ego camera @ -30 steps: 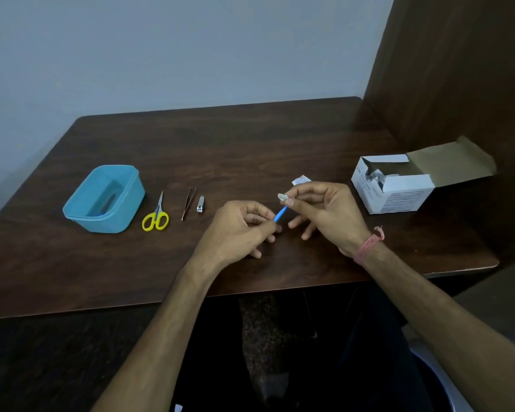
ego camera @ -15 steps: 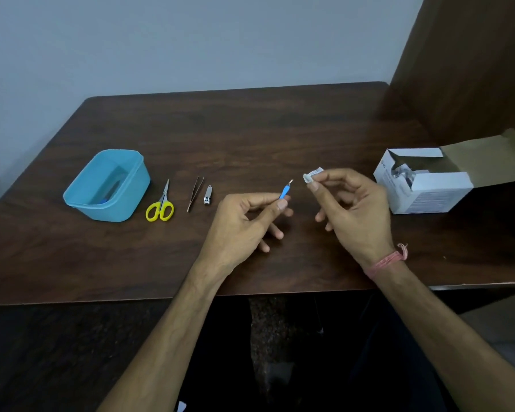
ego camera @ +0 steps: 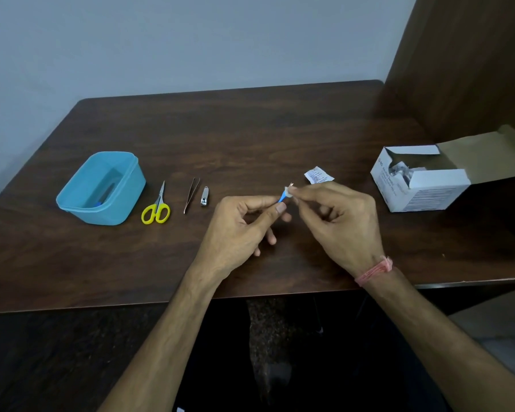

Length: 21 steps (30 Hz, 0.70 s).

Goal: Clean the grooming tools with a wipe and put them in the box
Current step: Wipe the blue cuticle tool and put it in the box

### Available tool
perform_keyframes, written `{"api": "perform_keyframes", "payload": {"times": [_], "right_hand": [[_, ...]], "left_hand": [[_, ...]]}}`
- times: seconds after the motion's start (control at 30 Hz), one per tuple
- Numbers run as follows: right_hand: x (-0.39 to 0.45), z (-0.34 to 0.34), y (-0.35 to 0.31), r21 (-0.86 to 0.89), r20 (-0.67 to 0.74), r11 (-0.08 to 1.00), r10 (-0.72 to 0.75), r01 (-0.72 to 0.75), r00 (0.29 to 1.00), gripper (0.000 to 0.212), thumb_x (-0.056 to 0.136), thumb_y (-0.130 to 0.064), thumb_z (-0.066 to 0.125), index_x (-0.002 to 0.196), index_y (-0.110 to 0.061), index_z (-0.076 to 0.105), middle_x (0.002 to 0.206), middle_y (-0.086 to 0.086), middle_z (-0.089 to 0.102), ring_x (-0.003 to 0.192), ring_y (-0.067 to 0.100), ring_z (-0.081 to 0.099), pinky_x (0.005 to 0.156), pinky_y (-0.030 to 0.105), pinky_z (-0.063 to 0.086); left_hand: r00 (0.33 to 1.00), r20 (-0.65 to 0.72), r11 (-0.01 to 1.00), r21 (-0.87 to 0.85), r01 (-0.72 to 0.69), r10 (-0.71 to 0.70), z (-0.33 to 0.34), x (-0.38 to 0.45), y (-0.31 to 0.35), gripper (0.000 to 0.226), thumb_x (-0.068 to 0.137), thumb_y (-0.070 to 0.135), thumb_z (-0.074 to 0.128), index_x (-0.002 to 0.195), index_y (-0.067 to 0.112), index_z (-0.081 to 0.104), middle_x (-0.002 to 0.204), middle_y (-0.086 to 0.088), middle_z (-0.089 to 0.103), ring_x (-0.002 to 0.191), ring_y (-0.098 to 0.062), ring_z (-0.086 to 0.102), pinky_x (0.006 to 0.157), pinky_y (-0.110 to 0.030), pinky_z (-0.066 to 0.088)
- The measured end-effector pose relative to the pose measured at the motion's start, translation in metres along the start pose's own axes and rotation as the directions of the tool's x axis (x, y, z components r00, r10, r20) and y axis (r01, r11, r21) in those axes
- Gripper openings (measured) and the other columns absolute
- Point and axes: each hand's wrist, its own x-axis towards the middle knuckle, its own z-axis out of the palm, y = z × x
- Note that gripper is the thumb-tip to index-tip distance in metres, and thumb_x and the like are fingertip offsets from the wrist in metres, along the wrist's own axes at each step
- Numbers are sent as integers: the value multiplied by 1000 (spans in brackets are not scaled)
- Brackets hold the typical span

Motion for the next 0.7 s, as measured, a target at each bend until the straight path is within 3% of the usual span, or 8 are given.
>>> {"api": "perform_keyframes", "payload": {"times": [0.13, 0.3, 0.4, 0.6, 0.7], "right_hand": [[1, 1, 3, -35, -13, 999, -15, 15, 1000, 25, 94, -3, 85, 112, -21, 88, 109, -16, 80, 53, 18, 50, 61, 11, 40], [0, 1, 3, -80, -29, 996, -53, 50, 998, 26, 92, -2, 85, 110, -19, 88, 107, -16, 79, 56, 8, 50, 62, 12, 42], [0, 1, 3, -117, -49, 992, -50, 44, 998, 26, 91, -3, 85, 110, -21, 89, 106, -13, 80, 56, 9, 51, 60, 18, 48], [-1, 1, 5, -133, -86, 991, -31, 19, 996, 23, 90, -6, 85, 108, -21, 89, 105, -11, 81, 53, 5, 48, 59, 19, 47], [-4, 2, 6, -155, -51, 987, -61, 52, 997, 21, 90, -5, 85, 106, -18, 89, 106, -11, 81, 59, -8, 52, 62, 13, 44]], "left_hand": [[1000, 1, 999, 42, -17, 17, -2, -1, 0, 19, 111, 27, 70, 121, 30, 86, 98, 6, 86, 55, -14, 54, 45, -20, 37], [999, 2, 999, 31, -44, 44, -3, -1, -1, 17, 110, 26, 72, 117, 30, 87, 95, 6, 85, 53, -13, 50, 54, -22, 41], [999, 9, 998, 31, -46, 45, -4, 0, -3, 17, 109, 26, 73, 118, 30, 87, 94, 5, 85, 53, -12, 50, 55, -24, 43], [998, 14, 998, 19, -54, 54, -3, 1, -4, 17, 108, 22, 75, 118, 28, 87, 93, 4, 85, 52, -10, 49, 54, -21, 44], [998, 16, 998, 24, -58, 58, -4, 1, -4, 17, 108, 22, 74, 116, 29, 88, 92, 3, 85, 53, -10, 49, 54, -20, 44]]}}
